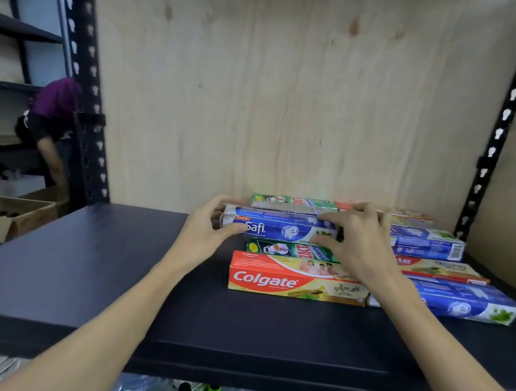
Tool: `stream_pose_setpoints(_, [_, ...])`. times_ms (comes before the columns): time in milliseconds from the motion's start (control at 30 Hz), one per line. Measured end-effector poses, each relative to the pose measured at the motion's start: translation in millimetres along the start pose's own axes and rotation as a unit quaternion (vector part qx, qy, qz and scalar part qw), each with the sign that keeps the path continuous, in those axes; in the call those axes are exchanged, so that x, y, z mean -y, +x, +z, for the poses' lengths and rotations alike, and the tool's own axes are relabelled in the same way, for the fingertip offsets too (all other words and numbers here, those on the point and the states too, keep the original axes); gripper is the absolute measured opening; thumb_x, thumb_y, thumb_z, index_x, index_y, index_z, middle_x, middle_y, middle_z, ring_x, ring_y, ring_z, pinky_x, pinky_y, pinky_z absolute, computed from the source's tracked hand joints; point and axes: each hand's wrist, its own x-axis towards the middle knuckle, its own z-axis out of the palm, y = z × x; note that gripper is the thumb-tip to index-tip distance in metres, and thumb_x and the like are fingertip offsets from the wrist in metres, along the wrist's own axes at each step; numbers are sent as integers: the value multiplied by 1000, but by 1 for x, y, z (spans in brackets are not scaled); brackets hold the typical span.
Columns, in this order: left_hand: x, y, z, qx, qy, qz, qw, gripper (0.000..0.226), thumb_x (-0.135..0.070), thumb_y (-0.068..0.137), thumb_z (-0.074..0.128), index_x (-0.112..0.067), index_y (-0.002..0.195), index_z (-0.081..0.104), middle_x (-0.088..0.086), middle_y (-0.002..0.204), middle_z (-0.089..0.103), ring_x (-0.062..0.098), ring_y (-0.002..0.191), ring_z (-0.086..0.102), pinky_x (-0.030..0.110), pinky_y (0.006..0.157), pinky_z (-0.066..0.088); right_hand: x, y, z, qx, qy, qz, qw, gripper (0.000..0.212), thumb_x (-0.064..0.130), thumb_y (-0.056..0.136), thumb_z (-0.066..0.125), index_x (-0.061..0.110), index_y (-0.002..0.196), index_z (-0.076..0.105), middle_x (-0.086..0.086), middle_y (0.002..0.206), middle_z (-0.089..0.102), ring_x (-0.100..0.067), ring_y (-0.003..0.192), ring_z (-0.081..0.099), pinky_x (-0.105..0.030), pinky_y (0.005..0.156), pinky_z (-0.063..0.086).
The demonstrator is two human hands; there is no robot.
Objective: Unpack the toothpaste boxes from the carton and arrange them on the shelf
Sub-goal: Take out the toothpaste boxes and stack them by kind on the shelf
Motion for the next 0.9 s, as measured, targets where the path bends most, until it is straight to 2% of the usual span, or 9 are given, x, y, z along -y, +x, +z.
stream_pose_setpoints(167, [15, -11, -48, -21, -3, -13, 1000, 44, -27, 85, 81, -40, 121, 59, -15, 113, 70, 6, 104, 67, 24, 88, 55, 45, 9, 6, 31, 40, 4, 999, 55, 63, 77, 73, 37, 125, 66, 1, 109, 70, -24, 116, 39, -37, 86, 23])
stream_pose_setpoints(267, [24, -23, -90, -32, 7, -25, 999, 43, -25, 85, 80, -39, 121, 61, -11, 114, 70, 8, 104, 68, 25, 93, 54, 80, 15, 14, 50, 102, -1, 994, 56, 66, 75, 72, 36, 122, 67, 2, 112, 69, -25, 117, 40, -38, 89, 27])
stream_pose_setpoints(367, [34, -35, -134, -29, 38, -34, 998, 41, -24, 85, 81, -37, 120, 62, -7, 114, 72, 9, 103, 68, 30, 96, 54, 117, 22, 25, 61, 156, -20, 986, 50, 68, 71, 74, 38, 110, 71, 8, 102, 69, -21, 109, 42, -36, 85, 25])
stream_pose_setpoints(467, [46, -48, -178, -15, 98, -47, 994, 41, -28, 82, 83, -38, 116, 61, -8, 109, 72, 10, 100, 69, 35, 92, 56, 148, 28, 43, 132, 167, -42, 976, 49, 71, 66, 76, 37, 101, 72, 15, 90, 69, -15, 105, 50, -38, 90, 30])
stream_pose_setpoints(600, [56, -59, -210, 21, 167, -64, 984, 46, -36, 78, 85, -39, 116, 60, -11, 105, 70, 6, 97, 68, 35, 92, 56, 170, 38, 59, 186, 187, -40, 964, 47, 68, 65, 80, 38, 100, 70, 17, 91, 71, -14, 105, 56, -42, 98, 39])
stream_pose_setpoints(667, [59, -58, -214, 40, 154, -72, 985, 51, -35, 77, 87, -39, 120, 59, -11, 109, 70, 5, 101, 67, 34, 94, 55, 170, 43, 59, 213, 198, -46, 956, 47, 64, 63, 84, 36, 99, 71, 17, 91, 70, -7, 96, 62, -36, 91, 47])
stream_pose_setpoints(700, [59, -57, -215, 56, 144, -79, 985, 56, -33, 76, 88, -38, 123, 58, -10, 112, 69, 5, 104, 66, 34, 96, 55, 167, 43, 58, 230, 221, -48, 947, 46, 60, 64, 86, 35, 99, 71, 17, 91, 69, 0, 89, 62, -26, 81, 48])
stream_pose_setpoints(767, [59, -54, -218, 90, 128, -90, 984, 63, -29, 74, 89, -37, 127, 56, -7, 116, 68, 7, 108, 65, 32, 98, 53, 159, 42, 59, 256, 265, -62, 927, 41, 52, 68, 87, 34, 101, 71, 17, 90, 66, 11, 77, 58, -11, 65, 40])
stream_pose_setpoints(900, [58, -51, -217, 64, 63, -107, 990, 51, -25, 82, 83, -27, 126, 57, 0, 112, 71, 11, 105, 69, 23, 90, 55, 155, 45, 65, 251, 277, -81, 924, 33, 52, 79, 78, 33, 106, 73, 15, 97, 71, 16, 71, 54, -7, 65, 38])
